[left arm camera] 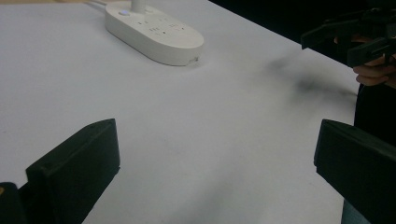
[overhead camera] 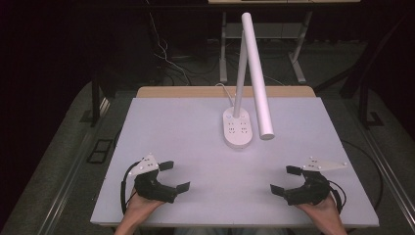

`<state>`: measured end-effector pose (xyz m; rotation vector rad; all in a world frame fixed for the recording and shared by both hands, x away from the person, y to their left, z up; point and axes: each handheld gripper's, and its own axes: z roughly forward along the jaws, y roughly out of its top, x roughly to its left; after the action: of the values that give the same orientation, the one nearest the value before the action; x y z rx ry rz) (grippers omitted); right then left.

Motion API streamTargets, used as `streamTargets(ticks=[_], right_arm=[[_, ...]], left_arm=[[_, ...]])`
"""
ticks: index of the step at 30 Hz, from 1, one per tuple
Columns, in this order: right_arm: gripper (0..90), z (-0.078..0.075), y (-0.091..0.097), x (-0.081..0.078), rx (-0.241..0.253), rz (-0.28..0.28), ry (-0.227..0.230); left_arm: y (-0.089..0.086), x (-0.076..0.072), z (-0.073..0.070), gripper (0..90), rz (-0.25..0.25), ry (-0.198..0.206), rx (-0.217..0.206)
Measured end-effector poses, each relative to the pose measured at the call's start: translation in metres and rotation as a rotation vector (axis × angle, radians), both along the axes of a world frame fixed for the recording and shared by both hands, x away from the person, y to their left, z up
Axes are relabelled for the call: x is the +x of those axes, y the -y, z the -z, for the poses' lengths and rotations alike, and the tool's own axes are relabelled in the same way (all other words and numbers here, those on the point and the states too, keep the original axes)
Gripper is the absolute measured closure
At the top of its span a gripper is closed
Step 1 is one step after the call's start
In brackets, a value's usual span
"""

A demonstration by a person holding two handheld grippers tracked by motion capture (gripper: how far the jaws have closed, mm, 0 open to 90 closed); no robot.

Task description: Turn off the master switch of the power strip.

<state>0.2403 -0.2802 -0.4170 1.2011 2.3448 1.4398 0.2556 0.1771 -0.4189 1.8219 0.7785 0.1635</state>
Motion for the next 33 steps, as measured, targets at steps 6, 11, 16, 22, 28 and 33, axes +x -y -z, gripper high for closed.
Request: streamTargets(ticks=[6, 11, 16, 22, 28, 33], right_arm=[[0.0, 0.0, 0.001, 0.0, 0.005, 0.006, -0.009], [0.0, 0.0, 0.002, 0.0, 0.007, 0.004, -0.013], [0.0, 0.0, 0.003, 0.0, 0.008, 0.008, -0.01], [0.0, 0.0, 0.004, 0.0, 0.011, 0.017, -0.013], [0.0, 0.0, 0.004, -0.001, 0.011, 0.022, -0.011], [0.0, 0.0, 0.005, -0.001, 0.01, 0.02, -0.006]], left_arm=[[0.0, 0.001, -0.004, 0.0, 0.01, 0.001, 0.017], [0.001, 0.004, -0.007, 0.0, 0.015, 0.005, 0.022], [0.003, 0.008, -0.01, 0.0, 0.029, 0.004, 0.045], [0.005, 0.013, -0.017, 0.0, 0.038, -0.004, 0.073], [0.01, 0.018, -0.025, 0.0, 0.052, -0.017, 0.088], [0.014, 0.024, -0.032, 0.0, 0.065, -0.017, 0.099]])
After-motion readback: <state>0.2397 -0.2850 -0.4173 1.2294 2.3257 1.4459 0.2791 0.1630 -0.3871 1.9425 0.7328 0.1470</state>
